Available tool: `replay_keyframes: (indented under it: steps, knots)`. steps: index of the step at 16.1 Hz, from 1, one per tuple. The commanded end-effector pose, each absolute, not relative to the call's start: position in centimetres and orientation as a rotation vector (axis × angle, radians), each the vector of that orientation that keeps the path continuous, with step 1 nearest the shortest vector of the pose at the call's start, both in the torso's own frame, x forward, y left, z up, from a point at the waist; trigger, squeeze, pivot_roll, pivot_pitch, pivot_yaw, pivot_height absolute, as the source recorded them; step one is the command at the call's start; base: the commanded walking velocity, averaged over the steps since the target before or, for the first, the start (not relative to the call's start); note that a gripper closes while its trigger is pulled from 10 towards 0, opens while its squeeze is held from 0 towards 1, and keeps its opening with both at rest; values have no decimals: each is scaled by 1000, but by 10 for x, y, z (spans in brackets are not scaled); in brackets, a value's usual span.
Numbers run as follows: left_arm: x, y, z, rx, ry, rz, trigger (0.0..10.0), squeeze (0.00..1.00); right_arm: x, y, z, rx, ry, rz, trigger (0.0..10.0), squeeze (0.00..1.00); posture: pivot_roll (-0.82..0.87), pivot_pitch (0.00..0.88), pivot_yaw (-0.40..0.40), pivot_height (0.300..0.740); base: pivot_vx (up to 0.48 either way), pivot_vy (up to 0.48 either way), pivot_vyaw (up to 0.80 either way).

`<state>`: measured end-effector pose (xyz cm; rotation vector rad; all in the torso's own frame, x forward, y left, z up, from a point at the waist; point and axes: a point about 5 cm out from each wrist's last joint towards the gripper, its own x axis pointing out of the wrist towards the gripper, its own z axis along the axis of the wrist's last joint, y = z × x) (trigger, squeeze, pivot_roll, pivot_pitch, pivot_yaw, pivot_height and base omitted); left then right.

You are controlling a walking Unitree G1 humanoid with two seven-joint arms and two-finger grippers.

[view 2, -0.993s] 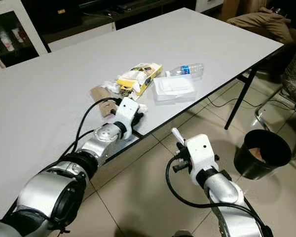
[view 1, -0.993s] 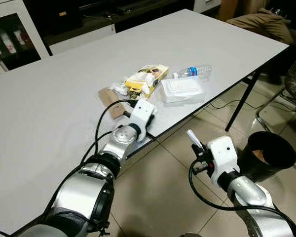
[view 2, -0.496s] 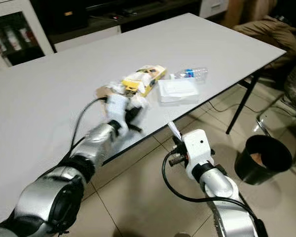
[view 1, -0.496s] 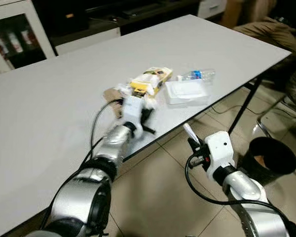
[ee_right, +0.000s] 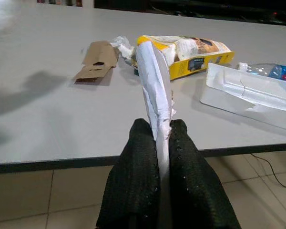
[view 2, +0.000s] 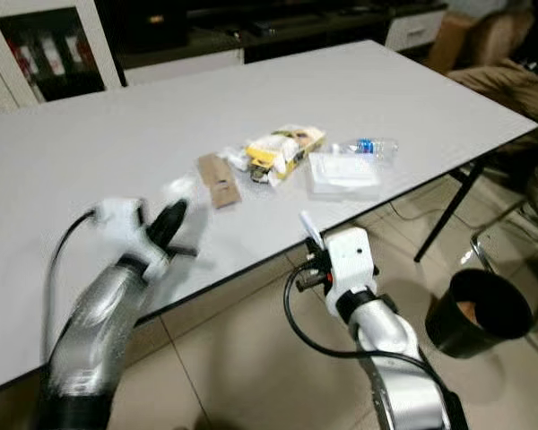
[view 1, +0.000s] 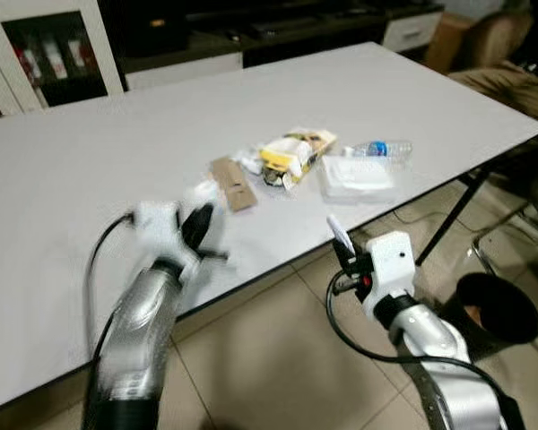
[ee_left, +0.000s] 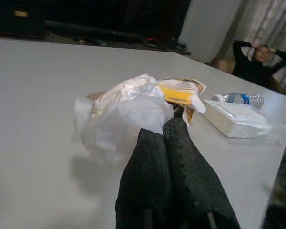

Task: Picking trash to rubbish bin

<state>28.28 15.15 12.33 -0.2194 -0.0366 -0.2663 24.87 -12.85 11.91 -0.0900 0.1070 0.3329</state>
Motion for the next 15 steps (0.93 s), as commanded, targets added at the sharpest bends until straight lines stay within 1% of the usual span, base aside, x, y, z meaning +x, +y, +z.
replay_keyframes:
  steps: [1,2,3,4,6,9,11,12,15]
  knots:
    - [280,147,132,-239,-51,-275,0,0,248,-136,117,-97,103,287,10000,0,-164,0,-19,740,0,0,0]
    - [272,144,135,-245,-39,-289,0,0,245,-140,110,-75,132,257,10000,0,-162,0,-13,740,0,0,0]
    - [270,143,135,-242,-36,-293,5412,0,245,-141,109,-65,138,244,10000,0,-149,0,-18,740,0,0,-525]
    - [269,142,134,-240,-8,-297,10000,0,245,-143,107,-32,148,223,10000,0,-143,0,-20,740,0,0,-775]
    - [265,140,133,-205,46,-283,10000,0,248,-145,109,-12,136,198,10000,0,-117,0,-22,740,0,0,-775]
    - [266,140,133,-178,35,-236,10000,0,251,-153,109,-16,137,143,10000,0,-129,0,-18,740,0,0,-781]
    - [271,143,135,-289,8,-180,10000,0,249,-152,108,-40,146,180,10000,0,-150,0,-11,740,0,0,-781]
    - [271,144,136,-302,-10,-172,10000,0,249,-152,108,-43,149,185,10000,0,-156,0,-8,740,0,0,-781]
    - [276,146,138,-164,-18,-147,10000,0,248,-156,108,-37,156,166,10000,0,-151,0,-11,740,0,0,-781]
